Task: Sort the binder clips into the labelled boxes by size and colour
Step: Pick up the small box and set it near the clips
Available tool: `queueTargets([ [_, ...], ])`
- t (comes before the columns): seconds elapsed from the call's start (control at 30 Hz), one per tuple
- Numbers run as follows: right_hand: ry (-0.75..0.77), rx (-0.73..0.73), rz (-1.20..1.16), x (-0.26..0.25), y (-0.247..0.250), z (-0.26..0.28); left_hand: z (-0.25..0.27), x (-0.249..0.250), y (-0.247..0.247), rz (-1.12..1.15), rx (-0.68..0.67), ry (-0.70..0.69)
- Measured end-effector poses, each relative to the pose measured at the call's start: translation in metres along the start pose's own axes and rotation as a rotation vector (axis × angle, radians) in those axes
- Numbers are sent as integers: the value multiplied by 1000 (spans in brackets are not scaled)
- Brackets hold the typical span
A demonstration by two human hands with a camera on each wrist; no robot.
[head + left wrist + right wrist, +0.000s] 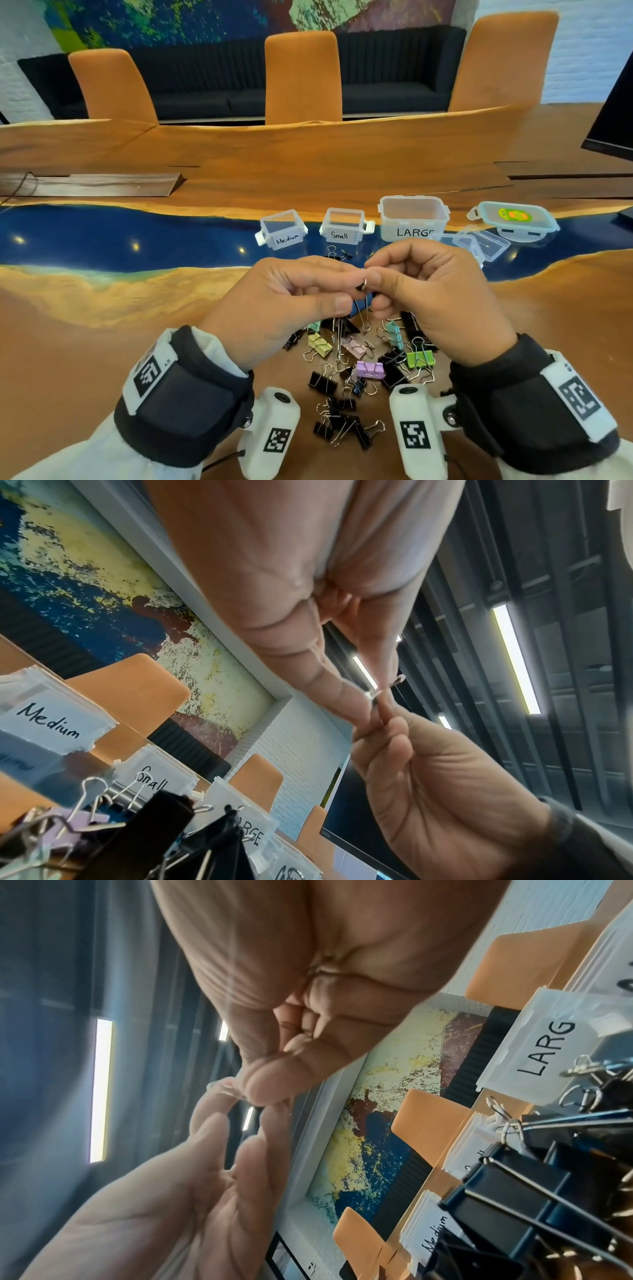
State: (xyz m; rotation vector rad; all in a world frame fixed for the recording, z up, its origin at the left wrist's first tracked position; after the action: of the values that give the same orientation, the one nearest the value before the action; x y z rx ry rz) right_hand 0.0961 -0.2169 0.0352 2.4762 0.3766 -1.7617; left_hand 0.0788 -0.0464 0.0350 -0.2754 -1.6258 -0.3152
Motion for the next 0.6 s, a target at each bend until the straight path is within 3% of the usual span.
queueTargets([
  [0.1, 15, 3, -5, -1, 1, 0, 0, 1, -3, -22, 27, -22],
  [0.33, -2, -22, -19, 0, -2, 1, -4, -2, 0, 97, 122, 122],
  [0.6, -107, -53, 48, 2, -6, 3, 0, 5, 5, -216, 184, 120],
])
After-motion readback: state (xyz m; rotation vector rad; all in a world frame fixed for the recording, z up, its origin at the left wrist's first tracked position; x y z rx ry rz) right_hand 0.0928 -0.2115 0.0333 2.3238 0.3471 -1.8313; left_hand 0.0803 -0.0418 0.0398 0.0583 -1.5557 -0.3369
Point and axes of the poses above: each hand's wrist, its own z-axis away from the middle knuckle, its own y-axis out of the back of the hand, x = y × z, the point moved 6 cm from there along -z, towards the middle knuckle, and after that the axes turned 7 degrees about y, right-handed, at the moved point
